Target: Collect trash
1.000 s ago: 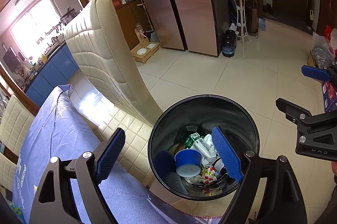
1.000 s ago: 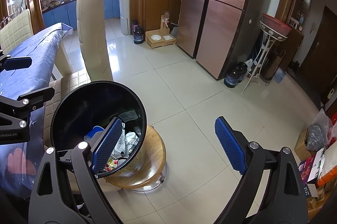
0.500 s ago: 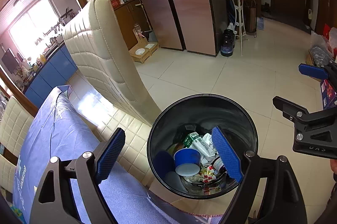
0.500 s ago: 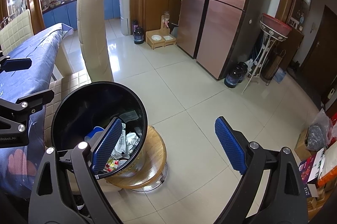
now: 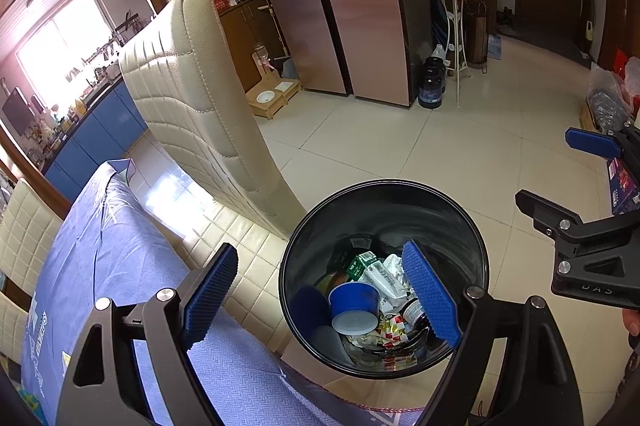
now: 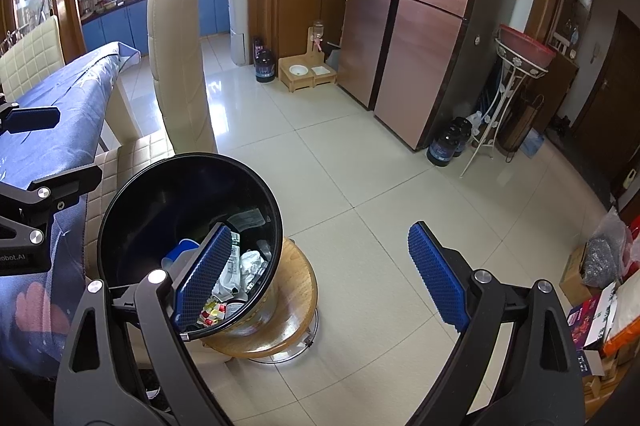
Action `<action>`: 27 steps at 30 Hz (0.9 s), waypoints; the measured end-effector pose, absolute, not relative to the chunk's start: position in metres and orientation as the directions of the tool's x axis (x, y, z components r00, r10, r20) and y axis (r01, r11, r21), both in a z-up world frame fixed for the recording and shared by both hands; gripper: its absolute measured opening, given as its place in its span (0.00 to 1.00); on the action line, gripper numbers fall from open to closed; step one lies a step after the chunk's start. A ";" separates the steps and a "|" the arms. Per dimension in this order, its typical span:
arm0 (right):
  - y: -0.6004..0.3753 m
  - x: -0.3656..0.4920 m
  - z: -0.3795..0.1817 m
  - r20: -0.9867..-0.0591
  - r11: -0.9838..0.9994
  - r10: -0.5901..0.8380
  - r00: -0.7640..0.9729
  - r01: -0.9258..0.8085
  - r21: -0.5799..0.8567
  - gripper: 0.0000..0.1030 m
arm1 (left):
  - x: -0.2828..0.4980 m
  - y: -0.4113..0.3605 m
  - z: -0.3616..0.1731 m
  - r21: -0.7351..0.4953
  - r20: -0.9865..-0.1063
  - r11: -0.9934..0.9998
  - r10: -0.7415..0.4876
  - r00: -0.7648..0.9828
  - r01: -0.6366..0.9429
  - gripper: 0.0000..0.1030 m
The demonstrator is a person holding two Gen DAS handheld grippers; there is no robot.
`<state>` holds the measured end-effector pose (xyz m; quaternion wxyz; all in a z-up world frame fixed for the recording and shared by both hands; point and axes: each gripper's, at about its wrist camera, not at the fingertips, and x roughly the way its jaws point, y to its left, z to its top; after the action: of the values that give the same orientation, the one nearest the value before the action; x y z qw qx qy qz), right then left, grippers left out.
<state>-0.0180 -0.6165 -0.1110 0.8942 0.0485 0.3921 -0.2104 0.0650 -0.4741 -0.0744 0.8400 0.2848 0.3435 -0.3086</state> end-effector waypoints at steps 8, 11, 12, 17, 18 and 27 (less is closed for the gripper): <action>-0.615 -0.017 -0.112 -0.723 0.907 -0.340 0.602 0.413 -0.082 0.87 | 0.066 -0.474 -0.075 0.262 -0.755 0.652 -0.321 0.572 0.712 0.80; -0.615 -0.017 -0.112 -0.724 0.907 -0.339 0.601 0.413 -0.081 0.87 | 0.067 -0.474 -0.076 0.261 -0.755 0.653 -0.321 0.571 0.711 0.80; -0.615 -0.017 -0.112 -0.723 0.907 -0.339 0.602 0.412 -0.082 0.87 | 0.066 -0.474 -0.075 0.261 -0.756 0.652 -0.321 0.571 0.712 0.80; -0.615 -0.017 -0.112 -0.724 0.907 -0.338 0.601 0.413 -0.081 0.87 | 0.066 -0.474 -0.076 0.263 -0.755 0.653 -0.319 0.573 0.711 0.80; -0.615 -0.017 -0.112 -0.723 0.907 -0.339 0.602 0.413 -0.082 0.87 | 0.066 -0.474 -0.076 0.263 -0.755 0.653 -0.319 0.573 0.710 0.80; -0.616 -0.017 -0.113 -0.724 0.907 -0.338 0.601 0.414 -0.080 0.87 | 0.065 -0.474 -0.076 0.263 -0.754 0.653 -0.320 0.573 0.710 0.80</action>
<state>-0.0168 -0.6157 -0.1128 0.8935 0.0480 0.3940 -0.2103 0.0654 -0.4736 -0.0756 0.8408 0.2823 0.3457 -0.3063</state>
